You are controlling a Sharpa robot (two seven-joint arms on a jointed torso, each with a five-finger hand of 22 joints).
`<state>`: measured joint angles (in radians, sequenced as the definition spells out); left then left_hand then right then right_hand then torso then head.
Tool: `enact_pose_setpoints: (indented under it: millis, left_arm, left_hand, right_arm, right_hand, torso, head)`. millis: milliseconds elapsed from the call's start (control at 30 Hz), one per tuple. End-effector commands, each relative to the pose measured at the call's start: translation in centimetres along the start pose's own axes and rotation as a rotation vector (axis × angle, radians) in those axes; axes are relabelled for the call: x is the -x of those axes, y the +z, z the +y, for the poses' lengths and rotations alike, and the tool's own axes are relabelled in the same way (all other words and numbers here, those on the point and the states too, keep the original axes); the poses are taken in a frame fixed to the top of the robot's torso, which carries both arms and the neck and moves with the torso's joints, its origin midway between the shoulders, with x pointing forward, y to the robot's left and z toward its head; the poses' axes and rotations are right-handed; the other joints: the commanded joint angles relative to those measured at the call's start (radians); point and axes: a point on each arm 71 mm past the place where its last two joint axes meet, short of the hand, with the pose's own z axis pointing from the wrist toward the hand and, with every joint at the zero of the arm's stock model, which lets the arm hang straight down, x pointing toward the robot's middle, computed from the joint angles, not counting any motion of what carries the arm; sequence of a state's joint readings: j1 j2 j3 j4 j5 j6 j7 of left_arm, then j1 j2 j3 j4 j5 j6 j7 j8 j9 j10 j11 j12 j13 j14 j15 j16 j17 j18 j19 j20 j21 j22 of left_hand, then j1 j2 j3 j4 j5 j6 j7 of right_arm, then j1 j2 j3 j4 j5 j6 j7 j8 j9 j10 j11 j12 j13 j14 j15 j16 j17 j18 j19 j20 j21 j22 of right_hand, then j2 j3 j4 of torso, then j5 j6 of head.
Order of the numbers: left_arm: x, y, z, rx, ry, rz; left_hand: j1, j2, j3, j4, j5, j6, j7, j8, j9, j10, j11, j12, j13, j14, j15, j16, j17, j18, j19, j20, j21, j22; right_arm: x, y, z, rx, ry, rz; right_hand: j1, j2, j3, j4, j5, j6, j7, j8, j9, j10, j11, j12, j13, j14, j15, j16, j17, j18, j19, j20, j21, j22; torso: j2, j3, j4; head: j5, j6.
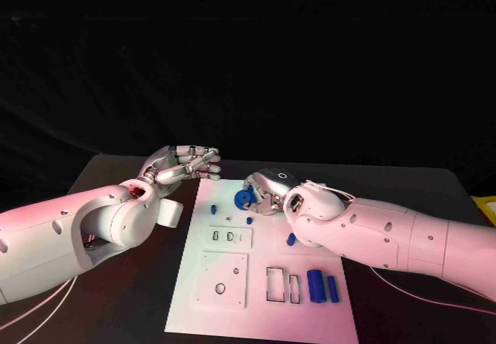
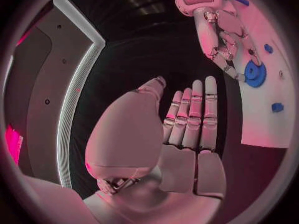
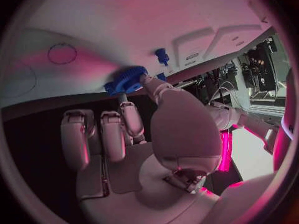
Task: Assemble the parts on the task board
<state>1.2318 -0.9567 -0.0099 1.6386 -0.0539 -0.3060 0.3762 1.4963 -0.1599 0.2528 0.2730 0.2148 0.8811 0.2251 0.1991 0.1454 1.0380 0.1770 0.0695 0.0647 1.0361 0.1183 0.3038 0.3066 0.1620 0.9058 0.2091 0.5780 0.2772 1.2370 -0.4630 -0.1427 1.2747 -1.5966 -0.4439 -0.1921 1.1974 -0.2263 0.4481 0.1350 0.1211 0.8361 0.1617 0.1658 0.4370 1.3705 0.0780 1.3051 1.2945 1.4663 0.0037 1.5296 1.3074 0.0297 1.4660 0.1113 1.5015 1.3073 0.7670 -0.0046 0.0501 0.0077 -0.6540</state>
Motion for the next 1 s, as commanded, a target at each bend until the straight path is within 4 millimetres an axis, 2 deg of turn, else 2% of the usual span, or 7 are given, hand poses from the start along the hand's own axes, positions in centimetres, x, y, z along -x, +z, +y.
enact_pose_setpoints:
  millis: [33,400,533,700,767,867,1000]
  left_arm:
    - [0.0,0.1,-0.1,-0.008,-0.006,0.009]
    - [0.4,0.2,-0.1,-0.01,0.001,-0.007]
    - [0.5,0.2,-0.1,-0.01,0.002,-0.01]
    - [0.6,0.2,-0.1,-0.01,0.003,-0.013]
    - [0.7,0.2,-0.1,-0.01,0.004,-0.015]
    - [0.9,0.3,0.0,-0.009,0.005,-0.017]
    - [1.0,0.3,0.0,-0.009,0.005,-0.017]
  left_hand:
    - [0.001,-0.005,0.005,0.001,-0.006,-0.004,0.01,-0.003,-0.001,-0.005,0.0,-0.006,0.001,-0.005,0.001,-0.006,0.001,0.017,-0.005,0.0,0.005,0.001]
    - [0.002,-0.006,0.006,-0.002,-0.006,-0.017,0.014,-0.011,-0.003,-0.023,0.004,-0.008,0.0,-0.008,0.003,-0.01,0.007,0.017,-0.011,0.002,0.011,0.004]
    - [0.002,-0.006,0.006,-0.002,-0.006,-0.017,0.014,-0.011,-0.003,-0.023,0.004,-0.008,0.0,-0.008,0.003,-0.01,0.007,0.017,-0.011,0.002,0.011,0.004]
    - [0.002,-0.006,0.006,-0.002,-0.006,-0.018,0.014,-0.012,-0.004,-0.024,0.004,-0.008,0.0,-0.008,0.004,-0.01,0.007,0.017,-0.011,0.002,0.012,0.004]
    - [0.002,-0.006,0.006,-0.002,-0.006,-0.018,0.014,-0.012,-0.004,-0.024,0.004,-0.008,0.0,-0.008,0.004,-0.01,0.007,0.017,-0.011,0.002,0.012,0.004]
    - [0.002,-0.006,0.006,-0.002,-0.006,-0.018,0.014,-0.012,-0.004,-0.024,0.004,-0.008,0.0,-0.008,0.004,-0.01,0.007,0.017,-0.012,0.002,0.012,0.005]
    - [0.002,-0.006,0.006,-0.002,-0.006,-0.018,0.014,-0.012,-0.004,-0.024,0.004,-0.008,0.0,-0.008,0.004,-0.01,0.008,0.017,-0.012,0.002,0.013,0.005]
  right_arm:
    - [-0.4,-0.1,0.1,0.016,0.028,0.054]
    - [-0.3,-0.5,-0.3,0.009,0.054,0.058]
    - [0.1,-0.9,-0.6,0.011,0.066,0.016]
    - [1.0,-1.8,-1.0,0.045,0.107,-0.083]
    - [1.7,-2.6,-1.5,0.059,0.133,-0.12]
    - [2.6,-3.7,-2.7,0.056,0.182,-0.132]
    - [3.9,-5.7,-5.2,0.019,0.281,-0.084]
  right_hand:
    - [-0.02,0.006,-0.023,0.017,-0.004,0.017,-0.001,0.003,0.002,0.009,-0.002,0.008,0.007,0.08,0.001,0.005,0.15,-0.005,0.039,0.003,0.003,0.185]
    - [-0.039,0.031,-0.047,0.054,0.024,0.059,-0.007,0.01,0.005,0.023,-0.007,0.024,0.023,0.082,-0.003,0.007,0.156,-0.007,0.045,-0.001,0.008,0.193]
    - [-0.042,0.033,-0.049,0.059,0.031,0.06,-0.007,0.008,0.004,0.024,-0.007,0.026,0.024,0.082,-0.003,0.007,0.156,-0.008,0.045,-0.002,0.008,0.193]
    - [-0.032,0.038,-0.048,0.059,0.05,0.063,-0.007,0.005,0.003,0.03,-0.008,0.032,0.031,0.083,-0.004,0.009,0.162,-0.01,0.053,-0.003,0.016,0.202]
    - [-0.012,0.047,-0.038,0.051,0.049,0.063,-0.007,0.001,0.001,0.03,-0.008,0.032,0.031,0.084,-0.004,0.01,0.164,-0.011,0.056,-0.003,0.019,0.206]
    - [0.005,0.045,-0.033,0.041,0.048,0.056,-0.004,-0.008,-0.003,0.028,-0.005,0.028,0.028,0.083,-0.002,0.009,0.16,-0.01,0.052,-0.002,0.015,0.202]
    - [0.032,0.04,-0.026,0.022,0.037,0.05,0.001,-0.018,-0.007,0.022,-0.002,0.023,0.024,0.082,0.0,0.007,0.156,-0.007,0.043,0.0,0.006,0.193]
  torso:
    - [0.0,0.0001,-0.0004]
    - [0.0,0.0014,-0.0004]
    - [0.0,0.0013,0.0006]
    - [-0.002,0.0014,-0.0025]
    - [-0.004,0.0012,-0.0048]
    - [-0.008,0.0018,-0.0076]
    - [-0.015,0.0032,-0.0136]
  head:
    - [0.0,-0.001]
    - [-0.001,-0.002]
    - [-0.003,-0.002]
    - [-0.003,0.0]
    - [-0.001,0.0]
    - [-0.001,0.001]
    - [-0.013,0.001]
